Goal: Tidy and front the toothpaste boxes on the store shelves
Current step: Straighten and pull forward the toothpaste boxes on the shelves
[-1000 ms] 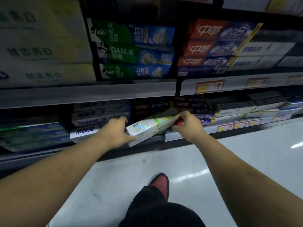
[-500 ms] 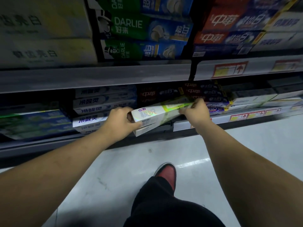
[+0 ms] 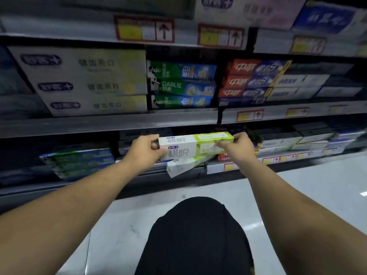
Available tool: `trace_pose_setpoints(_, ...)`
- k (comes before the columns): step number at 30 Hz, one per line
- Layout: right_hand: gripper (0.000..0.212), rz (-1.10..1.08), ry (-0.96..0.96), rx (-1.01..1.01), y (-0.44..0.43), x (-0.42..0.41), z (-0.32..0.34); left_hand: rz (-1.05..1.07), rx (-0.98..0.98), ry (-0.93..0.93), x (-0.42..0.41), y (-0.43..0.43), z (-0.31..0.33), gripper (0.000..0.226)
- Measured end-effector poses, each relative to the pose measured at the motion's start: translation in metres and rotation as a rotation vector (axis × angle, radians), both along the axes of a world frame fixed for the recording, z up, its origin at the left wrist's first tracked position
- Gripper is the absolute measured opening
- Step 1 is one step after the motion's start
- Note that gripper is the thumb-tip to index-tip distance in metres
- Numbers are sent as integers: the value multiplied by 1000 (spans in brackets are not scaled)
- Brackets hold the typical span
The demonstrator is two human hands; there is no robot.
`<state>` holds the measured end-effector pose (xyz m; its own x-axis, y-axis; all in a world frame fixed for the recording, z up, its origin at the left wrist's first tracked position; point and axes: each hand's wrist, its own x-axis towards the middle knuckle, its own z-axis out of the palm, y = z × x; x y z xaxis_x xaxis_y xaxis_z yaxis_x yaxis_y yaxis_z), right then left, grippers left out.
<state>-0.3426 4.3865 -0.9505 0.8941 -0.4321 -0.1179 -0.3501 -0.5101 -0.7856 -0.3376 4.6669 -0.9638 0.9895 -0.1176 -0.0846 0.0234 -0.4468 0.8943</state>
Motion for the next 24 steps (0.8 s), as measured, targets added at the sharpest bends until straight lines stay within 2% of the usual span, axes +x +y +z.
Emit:
trace_pose_setpoints(7, 55, 4, -111, -29, 26, -33, 86, 53, -35, -125, -34, 26, 92, 38)
trace_pose_setpoints(12, 38, 16, -225, -93, 47, -47, 163, 96, -59, -202, -54, 46, 165, 44)
trace_pose_setpoints(15, 27, 35, -272, -72, 59, -56, 211, 134, -29, -320, -62, 57, 210, 35)
trace_pose_setpoints(18, 27, 49, -349, -29, 76, -72, 258, 167, 29, -409, -73, 70, 258, 32)
trace_pose_setpoints(22, 39, 43, -480, 6, 104, -94, 312, 223, 50, -511, -86, 91, 312, 18)
trace_pose_setpoints(24, 39, 54, -521, 53, 118, -102, 335, 265, 14, -552, -89, 101, 335, 28)
